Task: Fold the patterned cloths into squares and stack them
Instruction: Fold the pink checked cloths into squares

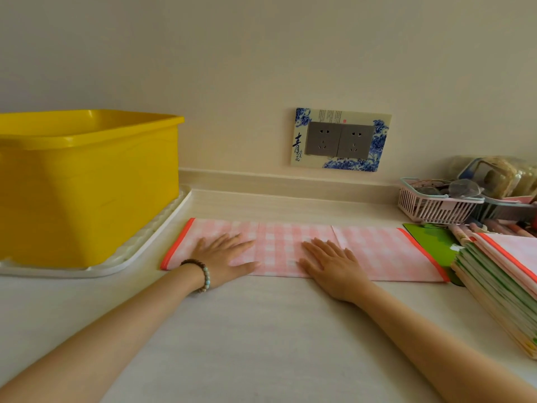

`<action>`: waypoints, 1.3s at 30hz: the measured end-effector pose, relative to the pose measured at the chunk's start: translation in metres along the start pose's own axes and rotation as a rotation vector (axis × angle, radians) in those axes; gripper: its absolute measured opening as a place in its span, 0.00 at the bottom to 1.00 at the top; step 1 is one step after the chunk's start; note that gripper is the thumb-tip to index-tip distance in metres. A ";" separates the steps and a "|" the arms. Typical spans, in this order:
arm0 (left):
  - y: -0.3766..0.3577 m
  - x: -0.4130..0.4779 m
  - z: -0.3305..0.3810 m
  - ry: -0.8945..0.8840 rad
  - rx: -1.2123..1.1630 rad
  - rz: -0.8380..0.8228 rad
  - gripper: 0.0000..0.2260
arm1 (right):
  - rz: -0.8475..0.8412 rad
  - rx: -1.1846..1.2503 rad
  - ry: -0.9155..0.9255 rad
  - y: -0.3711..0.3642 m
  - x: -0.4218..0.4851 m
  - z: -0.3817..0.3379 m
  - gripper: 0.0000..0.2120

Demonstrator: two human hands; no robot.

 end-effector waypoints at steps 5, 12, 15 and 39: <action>0.008 -0.012 -0.034 0.055 -0.056 0.030 0.49 | -0.007 -0.014 0.000 -0.001 0.000 0.001 0.29; 0.028 0.009 -0.002 0.061 0.046 0.024 0.28 | 0.026 0.026 0.001 0.004 -0.001 -0.001 0.28; 0.022 0.031 0.035 -0.092 0.050 0.064 0.24 | 0.119 0.081 0.015 0.015 -0.011 -0.006 0.25; -0.006 -0.029 0.066 -0.271 -0.028 0.042 0.40 | 0.034 0.149 0.153 0.013 -0.052 0.026 0.21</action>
Point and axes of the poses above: each hand's wrist, its own x-axis towards the middle knuckle, its own y-axis out of the back of the hand, z = x × y, the point moved 7 cm from there along x, towards the middle knuckle, and after that the axes turned 5 degrees about -x, right-handed, at the moved point
